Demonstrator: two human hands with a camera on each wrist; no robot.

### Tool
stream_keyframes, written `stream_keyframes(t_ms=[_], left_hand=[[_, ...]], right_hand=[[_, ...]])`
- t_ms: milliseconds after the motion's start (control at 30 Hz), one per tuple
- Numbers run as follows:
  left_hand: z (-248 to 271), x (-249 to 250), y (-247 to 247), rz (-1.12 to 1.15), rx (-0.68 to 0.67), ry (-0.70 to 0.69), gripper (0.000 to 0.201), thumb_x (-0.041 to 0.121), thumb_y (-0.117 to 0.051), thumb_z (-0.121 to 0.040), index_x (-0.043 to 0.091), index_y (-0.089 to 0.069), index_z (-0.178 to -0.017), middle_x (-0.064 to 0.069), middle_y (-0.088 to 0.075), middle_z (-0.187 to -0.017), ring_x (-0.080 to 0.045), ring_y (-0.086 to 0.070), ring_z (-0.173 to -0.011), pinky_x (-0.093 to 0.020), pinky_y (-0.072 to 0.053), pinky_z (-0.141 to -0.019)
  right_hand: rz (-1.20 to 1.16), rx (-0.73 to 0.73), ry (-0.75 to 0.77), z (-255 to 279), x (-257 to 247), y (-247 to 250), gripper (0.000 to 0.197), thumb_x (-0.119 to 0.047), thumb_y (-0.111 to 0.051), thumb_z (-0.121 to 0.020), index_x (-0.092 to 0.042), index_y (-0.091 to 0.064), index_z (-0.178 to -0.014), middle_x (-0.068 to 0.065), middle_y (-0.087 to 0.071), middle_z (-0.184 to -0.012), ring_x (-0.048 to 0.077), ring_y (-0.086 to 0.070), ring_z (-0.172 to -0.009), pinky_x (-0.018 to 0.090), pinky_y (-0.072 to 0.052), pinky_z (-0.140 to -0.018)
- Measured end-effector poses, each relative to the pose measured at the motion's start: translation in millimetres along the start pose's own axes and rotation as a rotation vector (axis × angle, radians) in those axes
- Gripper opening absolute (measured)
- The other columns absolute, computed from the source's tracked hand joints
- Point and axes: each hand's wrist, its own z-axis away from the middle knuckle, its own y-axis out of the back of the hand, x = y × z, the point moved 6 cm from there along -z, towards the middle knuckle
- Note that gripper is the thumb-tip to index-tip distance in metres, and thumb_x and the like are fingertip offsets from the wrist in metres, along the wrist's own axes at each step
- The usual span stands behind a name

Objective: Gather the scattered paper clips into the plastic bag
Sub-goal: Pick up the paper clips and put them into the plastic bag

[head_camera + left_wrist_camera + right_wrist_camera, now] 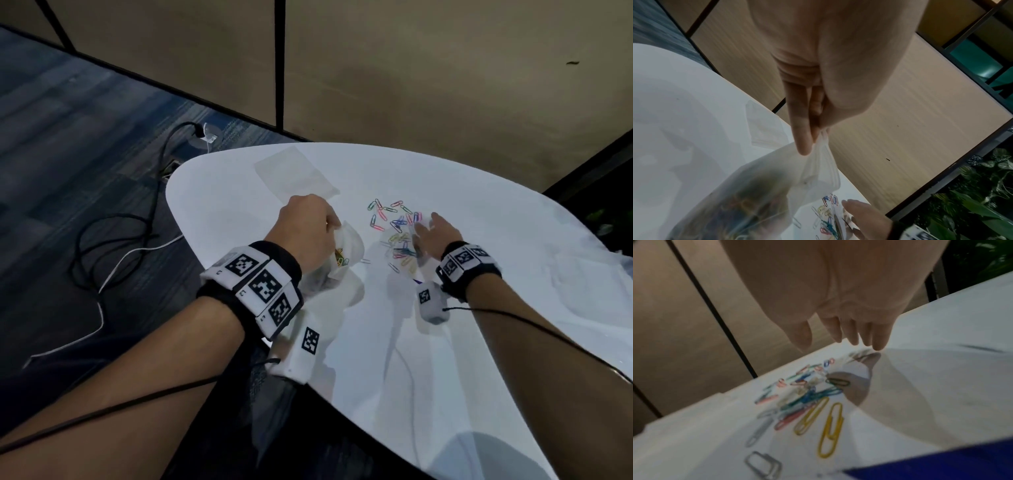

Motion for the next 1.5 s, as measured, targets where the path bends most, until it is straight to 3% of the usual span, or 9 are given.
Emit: stream_keyframes(t_ms=[200,333,533,667,767,1033,1200,1367,1500], left_hand=[[-2.9,0.1,-5.7,-0.069,-0.004,-0.033,0.026,0.007,-0.054,-0.092,0.016,-0.075,-0.105,-0.005,-0.070,-0.111,-0.021,-0.067,-0.100,-0.030,-0.054,-0.092],[-4.3,-3.3,0.5,-0.081,0.001,-0.028,0.028,0.007,-0.054,-0.092,0.015,-0.076,-0.105,-0.006,-0.071,-0.109,-0.023,-0.067,-0.100,-0.033,-0.054,-0.094],[-2.4,-6.6,3.6,-0.052,-0.022,-0.007,0.027,0.005,-0.052,-0.092,0.014,-0.075,-0.103,-0.008,-0.071,-0.102,-0.029,-0.071,-0.087,-0.038,-0.058,-0.087],[0.8,-8.1,4.3,-0.067,-0.023,0.003,0.027,0.007,-0.052,-0.093,0.016,-0.075,-0.103,-0.007,-0.071,-0.104,-0.027,-0.071,-0.088,-0.036,-0.057,-0.089],[1.9,-7.9,5.0,-0.083,-0.014,0.002,0.027,0.008,-0.053,-0.092,0.017,-0.076,-0.103,-0.007,-0.071,-0.106,-0.024,-0.069,-0.093,-0.033,-0.056,-0.090],[-6.0,-3.2,-2.3,-0.099,-0.039,0.019,0.026,0.006,-0.056,-0.090,0.017,-0.075,-0.103,-0.005,-0.067,-0.116,-0.023,-0.064,-0.101,-0.023,-0.049,-0.080],[-6.2,3.6,-5.6,-0.085,-0.040,0.040,0.028,0.004,-0.055,-0.090,0.015,-0.076,-0.105,-0.004,-0.067,-0.118,-0.024,-0.064,-0.105,-0.022,-0.048,-0.080],[-6.0,6.2,-8.0,-0.097,-0.004,0.047,0.026,0.007,-0.057,-0.090,0.016,-0.077,-0.104,-0.004,-0.070,-0.115,-0.024,-0.065,-0.104,-0.023,-0.048,-0.082],[-6.2,5.5,-4.2,-0.097,0.015,0.064,0.022,0.012,-0.061,-0.088,0.018,-0.077,-0.103,-0.004,-0.070,-0.114,-0.023,-0.066,-0.104,-0.026,-0.050,-0.087]], right_hand=[[0.224,-0.019,0.199,-17.1,-67.2,-29.7,0.054,-0.024,-0.035,-0.103,-0.008,-0.020,-0.152,0.014,-0.012,-0.161,0.037,-0.014,-0.147,0.048,-0.018,-0.119],[0.291,-0.018,0.388,-13.2,-102.2,-45.6,0.051,-0.033,-0.035,-0.100,-0.016,-0.030,-0.148,0.019,-0.032,-0.152,0.043,-0.036,-0.135,0.055,-0.035,-0.109],[0.631,-0.017,0.644,11.3,-90.7,-64.1,0.050,-0.022,-0.034,-0.101,-0.010,-0.026,-0.149,0.009,-0.022,-0.158,0.030,-0.036,-0.135,0.043,-0.039,-0.106],[0.694,0.078,0.702,28.8,-82.2,-60.4,0.023,-0.008,-0.045,-0.091,-0.007,-0.062,-0.108,0.009,-0.062,-0.110,0.029,-0.062,-0.098,0.035,-0.047,-0.078],[0.742,0.075,0.658,37.9,-75.9,-58.0,0.021,-0.002,-0.050,-0.083,-0.006,-0.070,-0.087,0.010,-0.067,-0.088,0.028,-0.066,-0.084,0.035,-0.053,-0.083],[-0.223,0.161,0.178,40.5,-33.6,1.1,0.011,-0.013,-0.073,-0.082,-0.012,-0.079,-0.091,0.000,-0.075,-0.090,0.012,-0.068,-0.086,0.016,-0.047,-0.088],[-1.217,-0.153,0.137,85.4,-52.3,14.8,0.015,0.005,-0.070,-0.081,0.006,-0.071,-0.097,0.019,-0.072,-0.100,0.027,-0.071,-0.092,0.026,-0.058,-0.084],[-1.097,-0.392,0.332,143.9,-98.9,6.2,0.018,0.005,-0.069,-0.083,0.007,-0.070,-0.101,0.015,-0.074,-0.094,0.021,-0.072,-0.084,0.023,-0.057,-0.080],[-0.506,-0.205,0.576,156.1,-115.2,-3.1,0.016,-0.018,-0.071,-0.086,-0.015,-0.077,-0.100,0.000,-0.077,-0.087,0.012,-0.074,-0.081,0.026,-0.057,-0.082]])
